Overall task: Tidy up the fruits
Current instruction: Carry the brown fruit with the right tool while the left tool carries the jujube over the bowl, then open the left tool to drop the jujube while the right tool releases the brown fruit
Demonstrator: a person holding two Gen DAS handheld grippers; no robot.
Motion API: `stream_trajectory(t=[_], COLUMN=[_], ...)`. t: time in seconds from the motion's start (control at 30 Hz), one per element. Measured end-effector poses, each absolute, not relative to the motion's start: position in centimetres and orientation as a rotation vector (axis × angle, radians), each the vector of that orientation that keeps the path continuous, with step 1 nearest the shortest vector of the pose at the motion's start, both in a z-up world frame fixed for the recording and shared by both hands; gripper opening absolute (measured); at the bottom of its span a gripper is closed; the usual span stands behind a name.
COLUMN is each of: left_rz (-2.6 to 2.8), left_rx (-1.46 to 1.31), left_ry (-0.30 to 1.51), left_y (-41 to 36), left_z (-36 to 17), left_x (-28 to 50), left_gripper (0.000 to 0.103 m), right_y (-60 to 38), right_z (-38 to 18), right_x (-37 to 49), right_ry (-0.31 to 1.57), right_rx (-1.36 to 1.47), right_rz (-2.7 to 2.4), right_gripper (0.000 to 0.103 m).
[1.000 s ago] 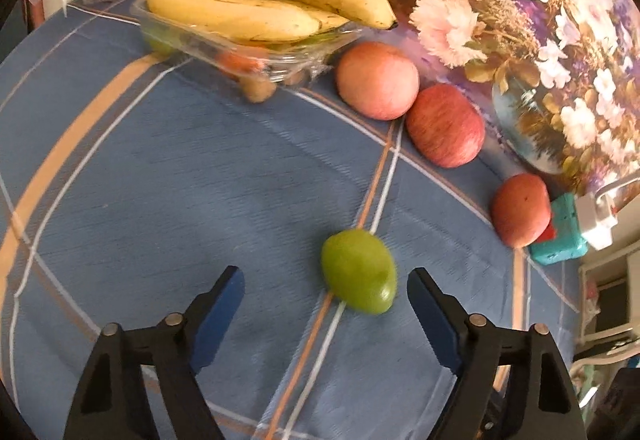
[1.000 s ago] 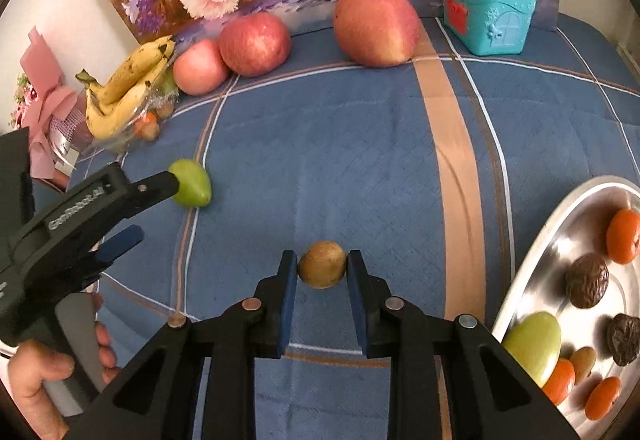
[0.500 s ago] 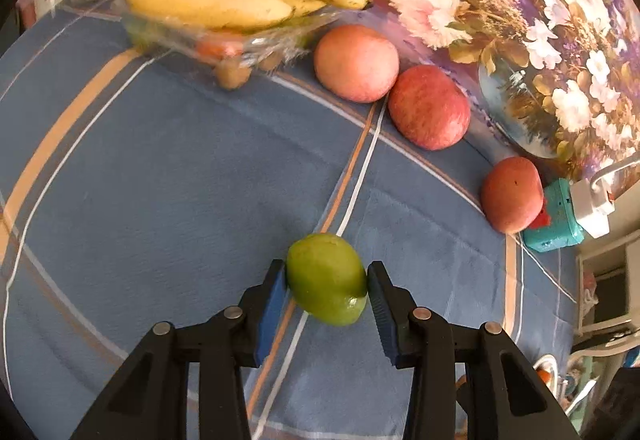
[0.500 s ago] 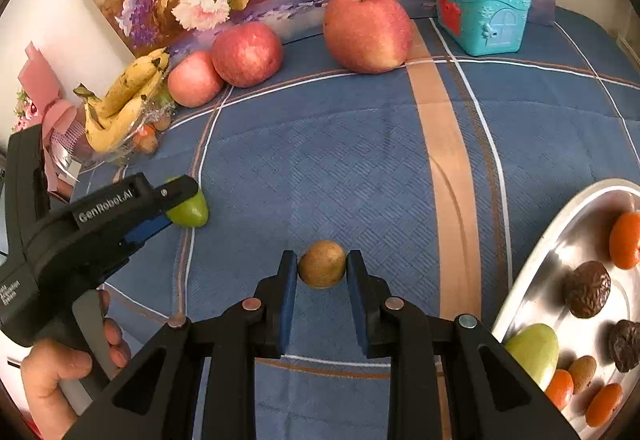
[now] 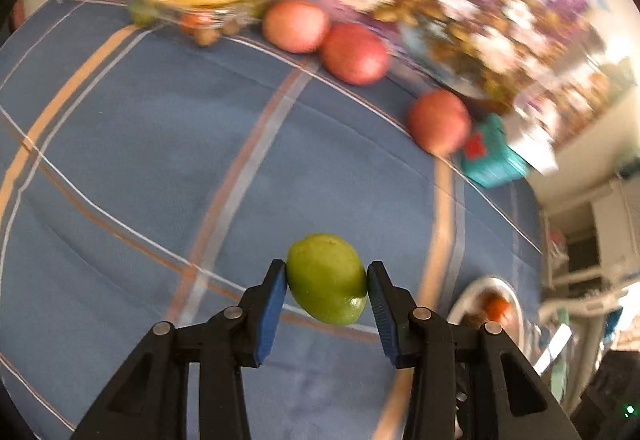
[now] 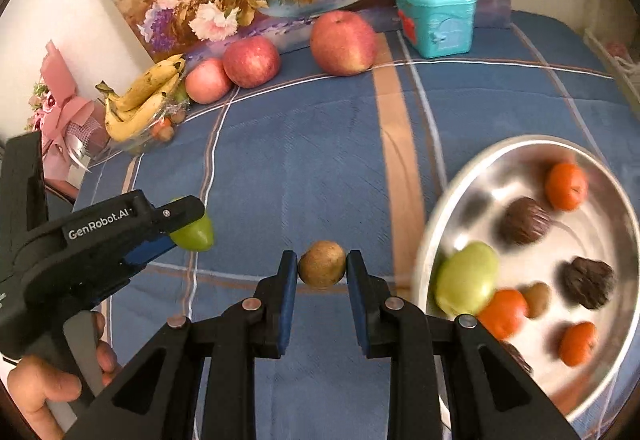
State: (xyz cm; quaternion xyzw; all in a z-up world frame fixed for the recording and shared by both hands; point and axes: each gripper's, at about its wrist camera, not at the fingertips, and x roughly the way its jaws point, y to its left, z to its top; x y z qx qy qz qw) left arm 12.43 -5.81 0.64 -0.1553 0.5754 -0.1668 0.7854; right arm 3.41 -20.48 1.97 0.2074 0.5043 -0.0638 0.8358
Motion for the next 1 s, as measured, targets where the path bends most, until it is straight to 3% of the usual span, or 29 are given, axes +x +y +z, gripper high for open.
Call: stream_trajectory(t=[0.37, 0.63, 0.77, 0.9, 1.0], left_rz=[-0.668, -0.685, -0.696, -0.698, -0.656], left_rx=[-0.155, -0.106, -0.136, -0.146, -0.148], left_ry=[1.245, 1.333, 1.34, 1.33, 1.308], left_y=[-16.3, -17.5, -17.0, -16.5, -15.0], left_z=[2.0, -0.1, -0.2, 0.1, 0.5], left_x=[5.4, 3.9, 4.0, 4.0, 4.3], left_gripper=[0.044, 0.046, 0.062, 0.062, 0.067], right_y=[-28.1, -30.4, -30.3, -30.3, -30.2], right_z=[2.5, 0.3, -0.1, -0.3, -0.1], right_x=[-5.0, -6.3, -6.1, -6.0, -6.1], right_ry=[1.021, 1.066, 1.079, 1.078, 1.069], right_rx=[0.501, 0.568, 0.562, 0.566, 0.56], right_rz=[-0.34, -0.385, -0.371, -0.369, -0.377], right_gripper=[0.026, 0.027, 0.027, 0.038, 0.038])
